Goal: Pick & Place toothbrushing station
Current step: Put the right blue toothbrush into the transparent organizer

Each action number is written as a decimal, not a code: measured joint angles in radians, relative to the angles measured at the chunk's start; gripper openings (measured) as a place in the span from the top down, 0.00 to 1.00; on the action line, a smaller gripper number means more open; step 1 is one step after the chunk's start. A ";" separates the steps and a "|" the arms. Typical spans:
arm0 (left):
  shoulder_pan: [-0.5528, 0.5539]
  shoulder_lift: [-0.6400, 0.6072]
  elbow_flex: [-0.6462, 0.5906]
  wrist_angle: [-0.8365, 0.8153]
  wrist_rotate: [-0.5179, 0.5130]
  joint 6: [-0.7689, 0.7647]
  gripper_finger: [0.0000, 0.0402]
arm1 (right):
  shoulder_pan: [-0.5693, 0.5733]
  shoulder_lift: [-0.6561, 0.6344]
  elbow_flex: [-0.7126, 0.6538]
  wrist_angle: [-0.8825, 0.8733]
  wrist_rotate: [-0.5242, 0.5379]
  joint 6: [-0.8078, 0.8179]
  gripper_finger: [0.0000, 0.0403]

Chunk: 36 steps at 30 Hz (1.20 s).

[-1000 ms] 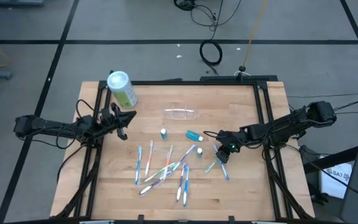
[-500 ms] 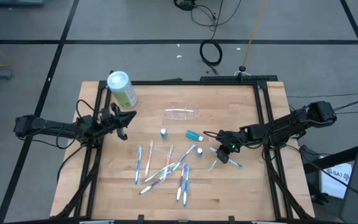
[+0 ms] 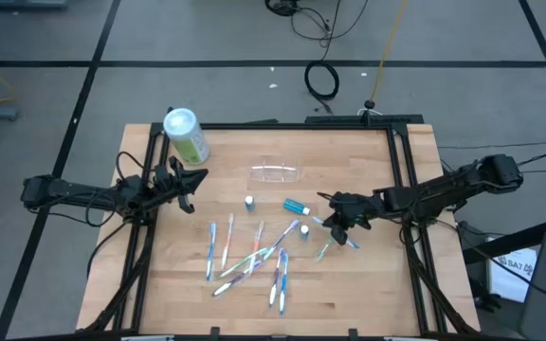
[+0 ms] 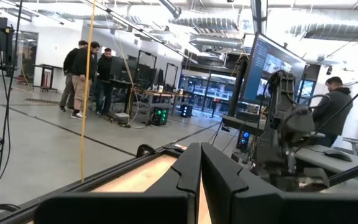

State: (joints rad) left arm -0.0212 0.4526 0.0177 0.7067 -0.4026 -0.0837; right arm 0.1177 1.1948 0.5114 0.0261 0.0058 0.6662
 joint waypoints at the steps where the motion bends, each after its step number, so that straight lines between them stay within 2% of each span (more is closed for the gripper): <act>1: 0.000 0.000 0.000 0.000 0.000 0.000 0.96 | -0.001 -0.019 0.000 0.000 0.012 -0.010 0.99; 10: 0.000 0.000 0.000 0.001 0.000 -0.004 0.96 | -0.001 -0.192 0.000 0.028 0.146 -0.129 0.99; 13: 0.000 0.000 0.000 0.002 0.000 -0.004 0.96 | -0.002 -0.231 0.000 0.084 0.181 -0.179 0.99; 28: 0.000 0.001 0.000 0.007 -0.001 -0.059 0.96 | -0.104 -0.259 0.000 0.469 0.175 -0.467 0.99; 36: 0.000 0.001 0.000 0.009 -0.012 -0.107 0.96 | -0.165 -0.258 0.000 0.610 0.122 -0.534 0.99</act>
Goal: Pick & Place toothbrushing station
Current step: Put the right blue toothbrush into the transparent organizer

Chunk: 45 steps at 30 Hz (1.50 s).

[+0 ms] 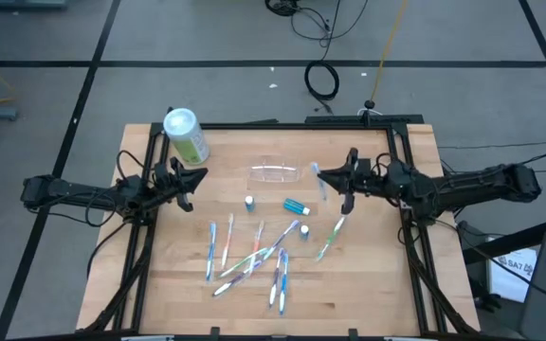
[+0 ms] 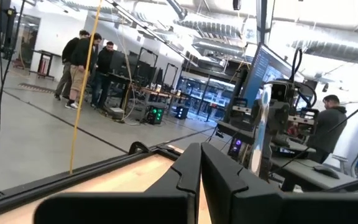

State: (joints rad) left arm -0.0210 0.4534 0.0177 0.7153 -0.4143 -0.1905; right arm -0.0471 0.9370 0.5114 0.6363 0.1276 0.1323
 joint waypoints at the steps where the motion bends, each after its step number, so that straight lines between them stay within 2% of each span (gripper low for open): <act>1: 0.000 0.000 0.000 0.000 -0.002 -0.003 0.96 | -0.007 0.004 0.000 0.015 -0.001 -0.006 0.99; 3: 0.000 0.010 0.005 0.000 -0.006 -0.005 0.96 | -0.022 0.015 0.000 0.047 -0.006 -0.020 0.99; 7: 0.001 0.072 0.057 -0.005 -0.006 -0.005 0.96 | -0.066 0.064 0.000 0.129 -0.082 -0.015 0.99; 16: 0.067 0.341 0.219 -0.020 0.007 0.044 0.96 | -0.152 0.174 0.001 0.321 -0.193 0.030 0.99; 24: 0.165 0.570 0.354 -0.016 0.201 0.005 0.96 | -0.202 0.225 0.070 0.298 -0.265 0.038 0.99; 37: 0.250 0.806 0.560 -0.008 0.451 0.005 0.96 | -0.258 0.369 0.214 0.294 -0.328 0.005 0.99; 42: 0.269 0.890 0.635 -0.008 0.516 0.009 0.96 | -0.269 0.441 0.271 0.314 -0.349 0.002 0.99; 45: 0.273 0.934 0.669 -0.006 0.520 0.005 0.96 | -0.276 0.468 0.301 0.314 -0.370 0.002 0.99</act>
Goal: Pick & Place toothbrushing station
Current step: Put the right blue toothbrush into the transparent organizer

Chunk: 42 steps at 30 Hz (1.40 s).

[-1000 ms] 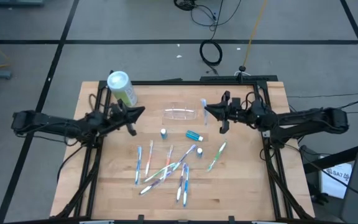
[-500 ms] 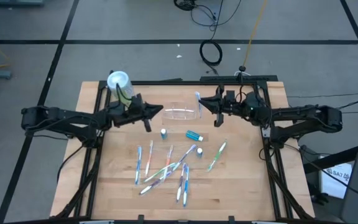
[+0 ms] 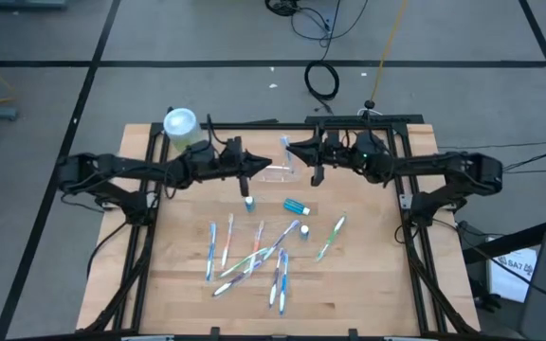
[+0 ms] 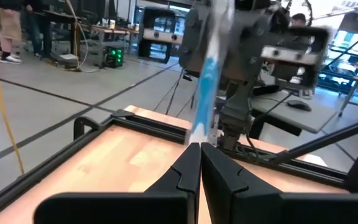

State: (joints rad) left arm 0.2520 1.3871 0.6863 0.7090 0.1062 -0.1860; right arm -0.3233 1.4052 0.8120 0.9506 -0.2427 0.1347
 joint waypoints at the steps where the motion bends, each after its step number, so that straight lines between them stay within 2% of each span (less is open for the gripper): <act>1: 0.001 0.011 0.008 -0.004 0.001 0.000 0.96 | 0.000 0.008 0.008 0.008 0.002 0.000 0.99; 5: 0.002 0.046 0.033 -0.002 0.025 0.000 0.92 | -0.007 0.022 0.020 0.004 0.003 -0.014 0.99; 15: 0.002 0.054 0.045 0.025 0.025 -0.001 0.66 | -0.008 0.021 0.023 0.000 0.003 -0.016 0.98; 22: 0.002 0.053 0.045 0.088 0.024 0.003 0.55 | -0.008 0.021 0.023 0.001 0.003 -0.016 0.98; 27: 0.001 0.053 0.045 0.084 -0.027 0.009 0.53 | -0.007 0.021 0.023 0.002 0.003 -0.016 0.98; 42: 0.001 0.053 0.045 0.116 -0.029 0.026 0.53 | -0.007 0.021 0.023 0.009 0.004 -0.016 0.98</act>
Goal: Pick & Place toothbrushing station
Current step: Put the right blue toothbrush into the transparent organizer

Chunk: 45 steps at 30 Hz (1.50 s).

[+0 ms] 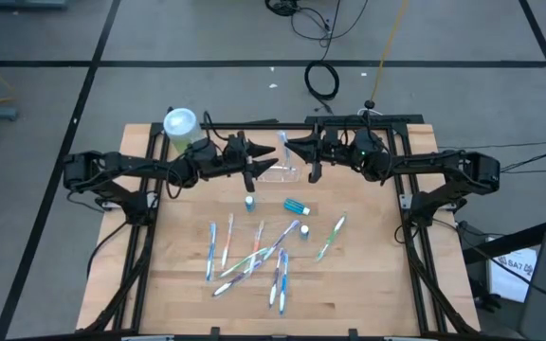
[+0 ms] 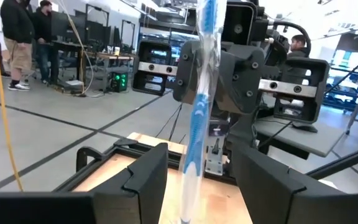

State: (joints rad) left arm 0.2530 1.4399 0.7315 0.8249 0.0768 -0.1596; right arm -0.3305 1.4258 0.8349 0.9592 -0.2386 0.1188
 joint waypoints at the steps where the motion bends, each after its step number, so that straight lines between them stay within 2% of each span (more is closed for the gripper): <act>1: 0.001 0.000 0.000 0.001 0.000 0.000 0.53 | 0.000 0.000 0.000 0.000 0.000 0.000 0.98; 5: 0.001 0.007 0.021 -0.008 -0.002 0.001 0.53 | 0.000 0.000 0.000 0.000 0.001 0.000 0.98; 11: -0.006 0.095 0.120 -0.079 0.010 0.030 0.53 | 0.000 0.000 0.000 0.003 0.001 0.009 0.98; 18: -0.006 0.193 0.205 -0.079 0.043 0.026 0.53 | 0.000 0.000 -0.001 -0.001 0.001 0.019 0.98; 35: -0.006 0.203 0.209 -0.068 0.055 0.026 0.54 | 0.000 0.000 -0.001 -0.006 0.001 0.019 0.98; 39: -0.006 0.203 0.209 -0.068 0.055 0.028 0.62 | 0.000 0.000 -0.001 -0.006 0.000 0.018 0.98; 45: -0.005 0.203 0.209 -0.069 0.055 0.033 0.87 | 0.001 0.000 -0.001 -0.006 0.000 0.018 0.98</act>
State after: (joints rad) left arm 0.2477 1.6424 0.9409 0.7563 0.1318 -0.1266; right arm -0.3298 1.4258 0.8337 0.9531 -0.2390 0.1372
